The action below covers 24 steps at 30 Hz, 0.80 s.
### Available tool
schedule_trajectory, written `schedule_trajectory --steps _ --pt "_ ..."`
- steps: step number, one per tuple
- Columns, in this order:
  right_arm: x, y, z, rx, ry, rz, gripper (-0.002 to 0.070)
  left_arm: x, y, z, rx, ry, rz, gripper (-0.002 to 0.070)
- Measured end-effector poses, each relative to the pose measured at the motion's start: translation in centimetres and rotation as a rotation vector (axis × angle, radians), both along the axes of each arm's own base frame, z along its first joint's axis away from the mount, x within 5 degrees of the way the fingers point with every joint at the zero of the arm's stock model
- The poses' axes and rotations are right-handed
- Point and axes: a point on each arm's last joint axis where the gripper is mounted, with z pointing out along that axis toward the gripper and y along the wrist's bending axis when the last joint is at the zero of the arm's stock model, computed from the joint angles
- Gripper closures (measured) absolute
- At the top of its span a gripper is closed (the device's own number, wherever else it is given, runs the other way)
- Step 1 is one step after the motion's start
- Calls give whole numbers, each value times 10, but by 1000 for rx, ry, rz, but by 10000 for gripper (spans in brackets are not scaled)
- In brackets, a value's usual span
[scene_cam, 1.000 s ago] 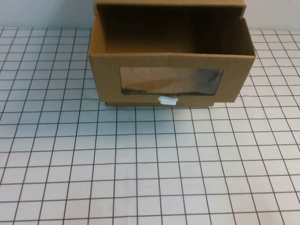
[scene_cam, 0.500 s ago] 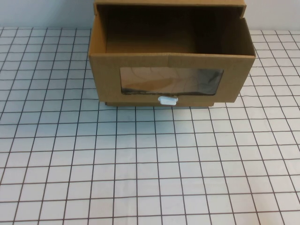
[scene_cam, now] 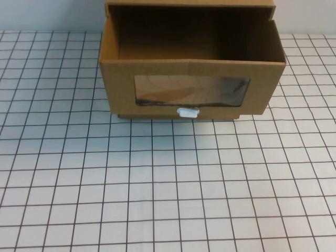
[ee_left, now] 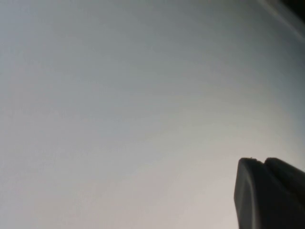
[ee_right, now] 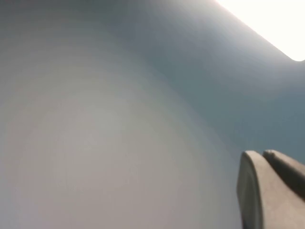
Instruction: Close the shoe box
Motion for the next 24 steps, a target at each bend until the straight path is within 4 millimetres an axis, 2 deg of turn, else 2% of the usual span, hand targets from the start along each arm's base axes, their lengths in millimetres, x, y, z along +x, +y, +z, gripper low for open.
schedule_trajectory --steps 7,14,16,18,21,24 --pt "-6 -1 5 4 -86 -18 690 -7 2 6 -12 -97 23 680" --pt "-24 -3 14 25 -306 -26 690 -25 6 20 -37 -309 66 680" --pt "-28 -3 22 56 -358 23 690 -34 7 37 -40 -378 78 680" --pt "-35 -3 38 76 -411 64 690 -44 7 60 -22 -424 104 680" --pt "-50 -2 73 88 -457 116 690 -62 6 97 33 -440 174 680" --pt "-75 0 116 106 -508 201 690 -85 5 132 119 -435 283 680"
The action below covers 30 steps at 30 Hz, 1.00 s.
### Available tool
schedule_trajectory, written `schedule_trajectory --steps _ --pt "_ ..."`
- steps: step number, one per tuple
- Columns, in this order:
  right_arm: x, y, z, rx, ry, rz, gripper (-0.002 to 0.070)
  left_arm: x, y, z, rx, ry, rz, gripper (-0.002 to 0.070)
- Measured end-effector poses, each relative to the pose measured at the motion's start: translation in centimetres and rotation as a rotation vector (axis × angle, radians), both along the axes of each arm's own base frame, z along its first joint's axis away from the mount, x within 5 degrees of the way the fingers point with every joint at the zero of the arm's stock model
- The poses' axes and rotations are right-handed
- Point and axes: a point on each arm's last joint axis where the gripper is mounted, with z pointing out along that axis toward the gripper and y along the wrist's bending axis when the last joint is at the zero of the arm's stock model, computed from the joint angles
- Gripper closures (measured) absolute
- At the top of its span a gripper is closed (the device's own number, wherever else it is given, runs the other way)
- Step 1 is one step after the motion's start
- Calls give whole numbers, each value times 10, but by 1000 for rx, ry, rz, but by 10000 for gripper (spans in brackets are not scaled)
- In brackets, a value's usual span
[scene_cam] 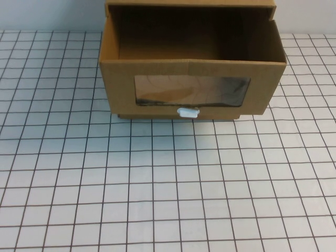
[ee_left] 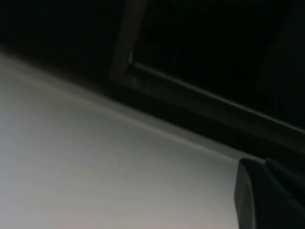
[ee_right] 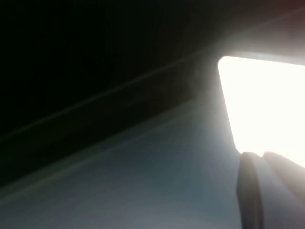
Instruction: Close the shoe box
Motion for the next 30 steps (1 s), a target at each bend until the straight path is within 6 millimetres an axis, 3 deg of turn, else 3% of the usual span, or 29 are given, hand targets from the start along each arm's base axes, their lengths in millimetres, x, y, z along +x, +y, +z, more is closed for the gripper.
schedule_trajectory --steps 4,8,12,16,19,21,24,30 --pt "-35 2 58 -6 -103 48 690 -29 0 43 43 -67 150 680" --pt "-45 3 120 -15 -136 68 690 -25 0 86 67 -61 236 680" --pt "-28 7 183 -45 12 107 690 2 -4 129 131 73 292 680" --pt "12 13 220 -119 294 71 690 47 -9 162 227 285 298 680" --pt "63 17 218 -224 618 17 690 86 -14 163 302 488 261 680" --pt "97 20 204 -286 821 12 690 109 -17 155 351 621 225 680" --pt "132 22 179 -320 1005 35 690 131 -21 140 406 780 177 680" --pt "157 24 150 -260 1064 150 690 149 -27 113 449 1001 71 680"
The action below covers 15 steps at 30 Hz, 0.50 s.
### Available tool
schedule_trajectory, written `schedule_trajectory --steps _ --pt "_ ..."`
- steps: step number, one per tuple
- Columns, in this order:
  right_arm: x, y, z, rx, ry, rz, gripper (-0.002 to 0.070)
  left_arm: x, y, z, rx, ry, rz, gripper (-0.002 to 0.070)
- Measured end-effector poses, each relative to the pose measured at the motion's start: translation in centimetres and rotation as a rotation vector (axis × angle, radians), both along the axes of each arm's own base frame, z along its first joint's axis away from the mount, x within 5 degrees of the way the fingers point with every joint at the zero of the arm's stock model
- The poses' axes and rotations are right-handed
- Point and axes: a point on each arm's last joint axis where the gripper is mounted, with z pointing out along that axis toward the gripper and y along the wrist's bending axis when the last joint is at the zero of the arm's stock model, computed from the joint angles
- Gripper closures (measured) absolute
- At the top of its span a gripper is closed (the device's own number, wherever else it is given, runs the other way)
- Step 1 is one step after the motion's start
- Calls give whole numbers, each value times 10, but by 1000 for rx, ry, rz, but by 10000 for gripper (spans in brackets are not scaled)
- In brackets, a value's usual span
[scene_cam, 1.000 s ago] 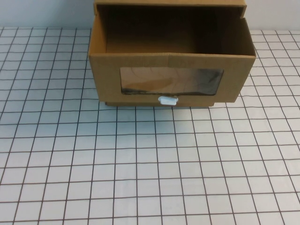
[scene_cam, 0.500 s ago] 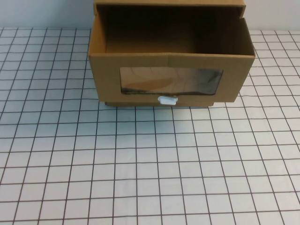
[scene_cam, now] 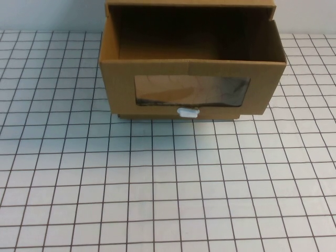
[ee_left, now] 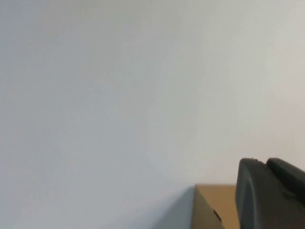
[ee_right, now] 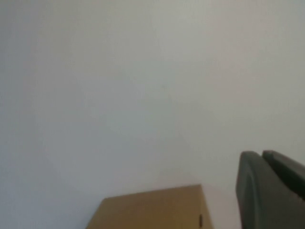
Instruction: Close the shoe box
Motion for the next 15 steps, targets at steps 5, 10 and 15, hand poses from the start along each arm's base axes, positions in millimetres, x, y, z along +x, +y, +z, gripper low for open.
schedule_trajectory --steps 5,10,15 --pt "25 10 -34 139 118 118 690 24 -5 -30 -23 211 -52 680" --pt "58 36 -80 135 309 254 690 57 -12 -46 -10 362 -105 680" --pt "67 71 -99 -16 393 429 690 93 -27 -43 80 467 -245 680"
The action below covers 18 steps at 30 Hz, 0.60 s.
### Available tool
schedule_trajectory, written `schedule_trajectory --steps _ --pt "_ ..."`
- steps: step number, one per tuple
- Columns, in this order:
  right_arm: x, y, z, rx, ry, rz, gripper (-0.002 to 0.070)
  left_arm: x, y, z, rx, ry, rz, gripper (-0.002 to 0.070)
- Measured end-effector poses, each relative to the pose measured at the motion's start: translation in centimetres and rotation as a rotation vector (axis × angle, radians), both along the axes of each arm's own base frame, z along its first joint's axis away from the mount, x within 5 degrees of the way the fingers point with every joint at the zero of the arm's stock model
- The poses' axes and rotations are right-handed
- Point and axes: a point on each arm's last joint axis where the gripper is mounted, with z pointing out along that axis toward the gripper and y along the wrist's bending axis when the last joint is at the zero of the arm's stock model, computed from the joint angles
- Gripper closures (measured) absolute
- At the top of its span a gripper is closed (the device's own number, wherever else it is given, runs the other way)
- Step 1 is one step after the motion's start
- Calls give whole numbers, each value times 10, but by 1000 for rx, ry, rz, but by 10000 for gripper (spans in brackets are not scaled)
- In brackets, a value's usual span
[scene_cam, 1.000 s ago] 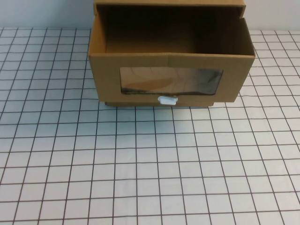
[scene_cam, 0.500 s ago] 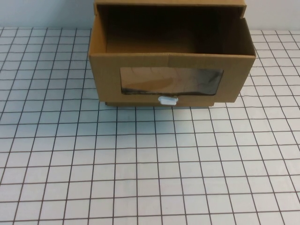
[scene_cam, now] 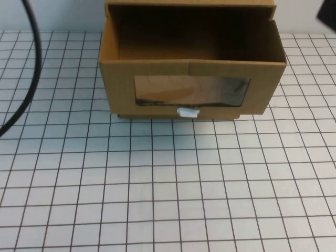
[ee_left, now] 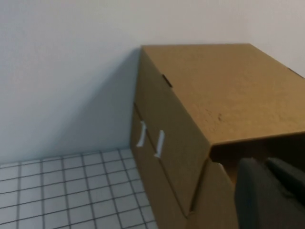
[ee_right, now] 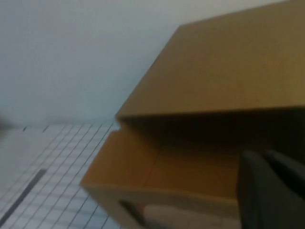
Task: Close the shoe box
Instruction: Press the shoe box with left arm
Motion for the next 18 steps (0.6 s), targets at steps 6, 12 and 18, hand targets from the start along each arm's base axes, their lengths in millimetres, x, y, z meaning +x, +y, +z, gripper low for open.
schedule_trajectory --steps 6,12,18 --pt "2 42 -26 -143 97 323 690 54 -17 15 6 103 -172 680" --pt "10 74 -51 -170 184 636 690 116 -33 15 -33 155 -259 680" --pt "22 92 -75 -244 151 824 690 171 -87 -10 1 192 -411 680"
